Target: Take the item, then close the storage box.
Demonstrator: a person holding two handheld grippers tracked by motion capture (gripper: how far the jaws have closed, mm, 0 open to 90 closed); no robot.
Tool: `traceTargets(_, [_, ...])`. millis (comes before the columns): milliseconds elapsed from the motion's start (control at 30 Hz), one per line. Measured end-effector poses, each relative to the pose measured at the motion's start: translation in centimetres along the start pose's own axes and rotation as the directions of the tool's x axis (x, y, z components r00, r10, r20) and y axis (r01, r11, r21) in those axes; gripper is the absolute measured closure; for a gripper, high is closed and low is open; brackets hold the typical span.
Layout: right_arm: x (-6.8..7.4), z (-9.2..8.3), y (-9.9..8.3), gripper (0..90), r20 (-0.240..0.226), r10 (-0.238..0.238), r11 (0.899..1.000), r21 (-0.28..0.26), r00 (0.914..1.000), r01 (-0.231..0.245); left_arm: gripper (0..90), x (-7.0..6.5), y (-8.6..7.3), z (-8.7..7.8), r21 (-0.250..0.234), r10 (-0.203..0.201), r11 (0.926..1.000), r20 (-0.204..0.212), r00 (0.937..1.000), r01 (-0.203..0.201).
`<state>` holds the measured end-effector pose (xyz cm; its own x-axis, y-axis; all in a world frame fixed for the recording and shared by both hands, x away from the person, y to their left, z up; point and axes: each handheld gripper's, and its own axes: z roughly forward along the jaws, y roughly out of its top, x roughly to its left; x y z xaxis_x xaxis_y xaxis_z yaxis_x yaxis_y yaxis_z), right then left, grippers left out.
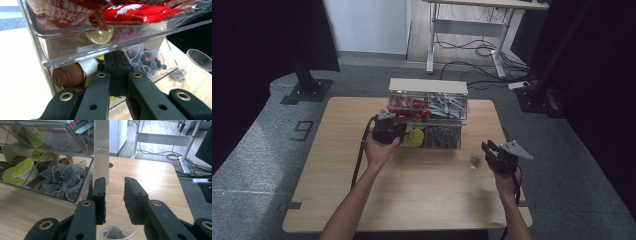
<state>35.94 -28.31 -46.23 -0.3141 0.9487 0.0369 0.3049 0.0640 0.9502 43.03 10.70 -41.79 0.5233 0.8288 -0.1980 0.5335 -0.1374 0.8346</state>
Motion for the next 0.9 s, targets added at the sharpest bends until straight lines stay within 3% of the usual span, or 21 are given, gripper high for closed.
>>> traceTargets(900, [0.3, -1.7, -2.3, 67.1, -0.060, 0.007, 1.000, -0.001, 0.9982, -0.007, 90.0, -0.5, -1.0, -0.3, -0.008, 0.004, 1.0000, 0.024, 0.9997, -0.004])
